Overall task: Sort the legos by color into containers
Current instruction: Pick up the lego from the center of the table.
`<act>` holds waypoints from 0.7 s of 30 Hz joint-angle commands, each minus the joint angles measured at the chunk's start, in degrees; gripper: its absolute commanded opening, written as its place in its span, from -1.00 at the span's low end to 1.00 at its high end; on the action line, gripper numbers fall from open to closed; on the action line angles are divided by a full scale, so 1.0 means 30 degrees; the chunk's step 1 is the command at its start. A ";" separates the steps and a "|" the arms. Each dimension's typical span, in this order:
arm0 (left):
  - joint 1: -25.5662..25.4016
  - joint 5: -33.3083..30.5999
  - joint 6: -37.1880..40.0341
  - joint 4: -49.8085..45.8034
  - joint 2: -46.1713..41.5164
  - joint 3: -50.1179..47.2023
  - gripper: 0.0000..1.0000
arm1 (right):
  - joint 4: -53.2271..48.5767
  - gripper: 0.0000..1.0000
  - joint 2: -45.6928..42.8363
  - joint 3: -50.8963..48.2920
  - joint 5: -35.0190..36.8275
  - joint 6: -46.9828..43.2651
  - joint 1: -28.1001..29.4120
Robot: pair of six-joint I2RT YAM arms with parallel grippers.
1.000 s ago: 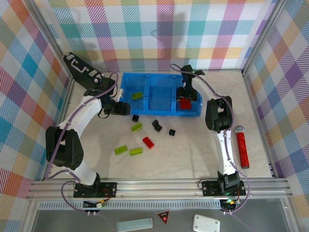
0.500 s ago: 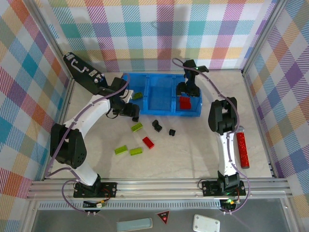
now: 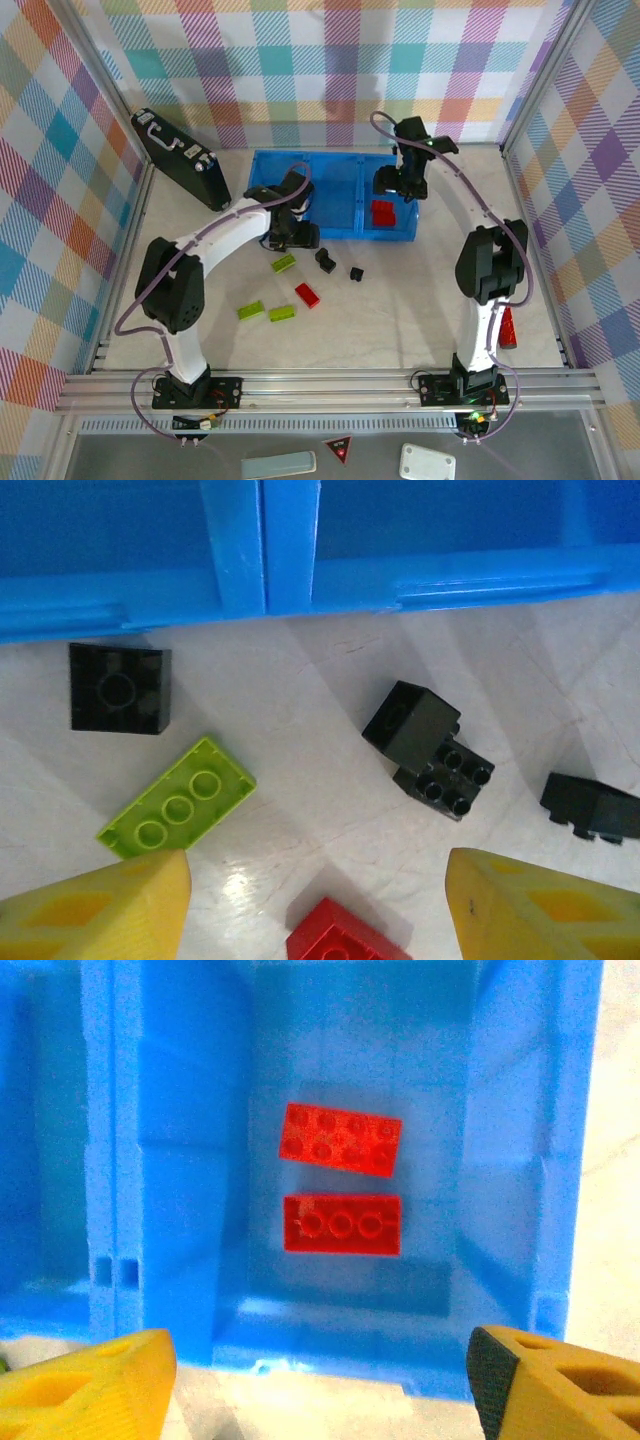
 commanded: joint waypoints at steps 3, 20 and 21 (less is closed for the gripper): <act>-0.0999 -0.2077 -0.4662 0.0897 0.0926 0.0529 0.38 | 0.0759 0.55 -0.2434 -0.2089 0.0171 0.0541 -0.0050; -0.3131 -0.4713 -1.3536 0.2440 0.2831 0.0176 0.38 | 0.1686 0.54 -0.5596 -0.5478 -0.0393 0.0278 -0.0724; -0.3145 -0.4619 -1.3729 0.2570 0.2916 0.0148 0.37 | 0.1739 0.54 -0.5725 -0.5589 -0.0409 0.0259 -0.0797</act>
